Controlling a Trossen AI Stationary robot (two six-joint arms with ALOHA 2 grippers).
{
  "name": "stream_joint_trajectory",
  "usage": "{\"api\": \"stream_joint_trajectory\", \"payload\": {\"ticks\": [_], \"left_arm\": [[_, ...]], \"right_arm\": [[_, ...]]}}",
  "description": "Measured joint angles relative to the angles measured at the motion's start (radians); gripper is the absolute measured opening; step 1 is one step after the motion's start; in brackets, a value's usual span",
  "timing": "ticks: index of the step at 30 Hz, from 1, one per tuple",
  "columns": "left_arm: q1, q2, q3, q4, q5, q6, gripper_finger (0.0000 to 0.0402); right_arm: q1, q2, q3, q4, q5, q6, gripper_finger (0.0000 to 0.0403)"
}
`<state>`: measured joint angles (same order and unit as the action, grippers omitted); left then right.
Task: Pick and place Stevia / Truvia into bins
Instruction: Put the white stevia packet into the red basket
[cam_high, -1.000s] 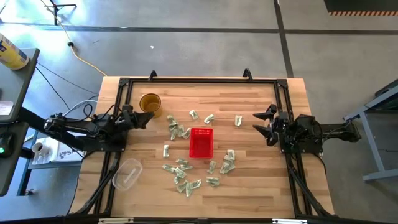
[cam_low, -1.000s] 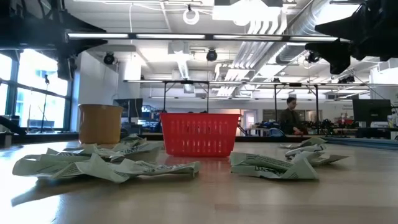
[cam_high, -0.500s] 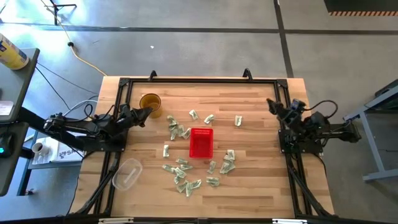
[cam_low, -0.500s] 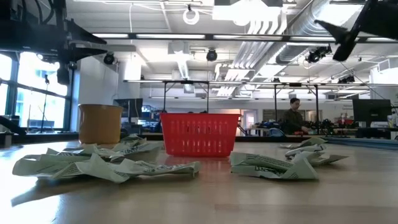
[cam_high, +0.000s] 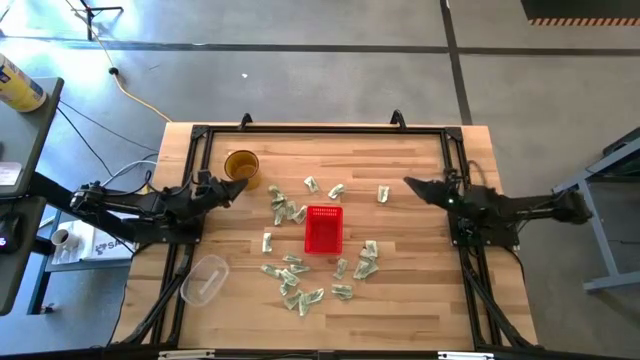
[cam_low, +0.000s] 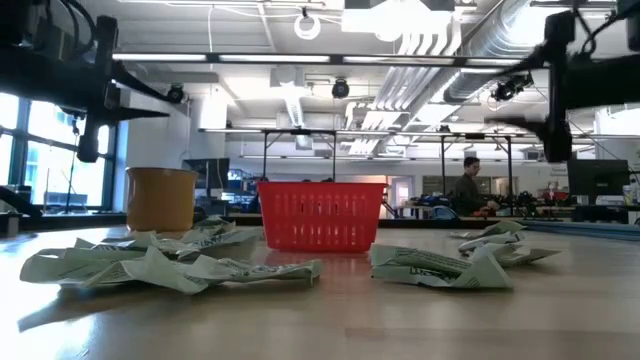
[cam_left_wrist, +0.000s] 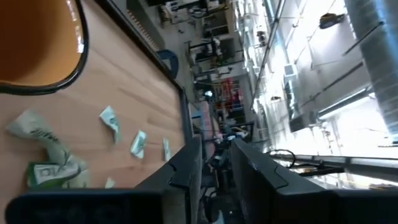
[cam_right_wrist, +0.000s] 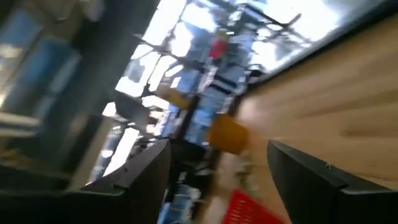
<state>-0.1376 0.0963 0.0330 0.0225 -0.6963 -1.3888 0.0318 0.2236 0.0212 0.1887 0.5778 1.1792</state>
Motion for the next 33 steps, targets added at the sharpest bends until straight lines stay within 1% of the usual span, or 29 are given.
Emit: {"api": "stream_joint_trajectory", "payload": {"ticks": [2,4,6,9,11,13,14,16,18,20,24,29,33], "left_arm": [[0.0,0.0,0.0,-0.015,0.033,0.001,0.0124],[0.0,0.0,0.0,-0.015,0.062,0.014,0.0124],[0.0,0.0,0.0,-0.015,0.071,0.033,0.0124],[0.0,0.0,0.0,-0.015,0.074,0.05,0.0124],[0.0,0.0,0.0,-0.015,0.076,0.051,0.0124],[0.0,0.0,0.0,-0.015,0.076,0.052,0.0124],[0.0,0.0,0.0,-0.015,0.076,0.052,0.0124],[0.0,0.0,0.0,-0.015,0.076,0.053,0.0124],[0.0,0.0,0.0,-0.016,0.077,0.053,0.0124],[0.0,0.0,0.0,-0.016,0.076,0.053,0.0124],[0.0,0.0,0.0,-0.016,0.083,0.059,0.0124],[0.0,0.0,0.0,-0.016,0.116,0.107,0.0124],[0.0,0.0,0.0,-0.017,0.119,0.109,0.0124]], "right_arm": [[-0.024,0.057,0.0,-0.039,0.01,0.077,0.0259],[-0.063,0.12,0.022,-0.097,-0.047,0.13,0.0259],[-0.107,0.202,0.084,-0.195,-0.127,0.152,0.0259],[-0.175,0.356,0.226,-0.356,-0.222,0.074,0.0259],[-0.218,0.473,0.338,-0.5,-0.243,0.035,0.0259],[-0.262,0.594,0.438,-0.649,-0.258,0.032,0.0259],[-0.287,0.656,0.479,-0.699,-0.286,0.03,0.0259],[-0.335,0.771,0.536,-0.747,-0.378,0.009,0.0259],[-0.371,0.882,0.574,-0.746,-0.482,-0.026,0.0259],[-0.39,0.992,0.605,-0.745,-0.538,-0.052,0.0259],[-0.407,1.159,0.673,-0.742,-0.533,-0.057,0.0259],[-0.417,1.314,0.788,-0.744,-0.514,-0.069,0.0259],[-0.419,1.439,0.877,-0.81,-0.517,-0.101,0.0259]]}}
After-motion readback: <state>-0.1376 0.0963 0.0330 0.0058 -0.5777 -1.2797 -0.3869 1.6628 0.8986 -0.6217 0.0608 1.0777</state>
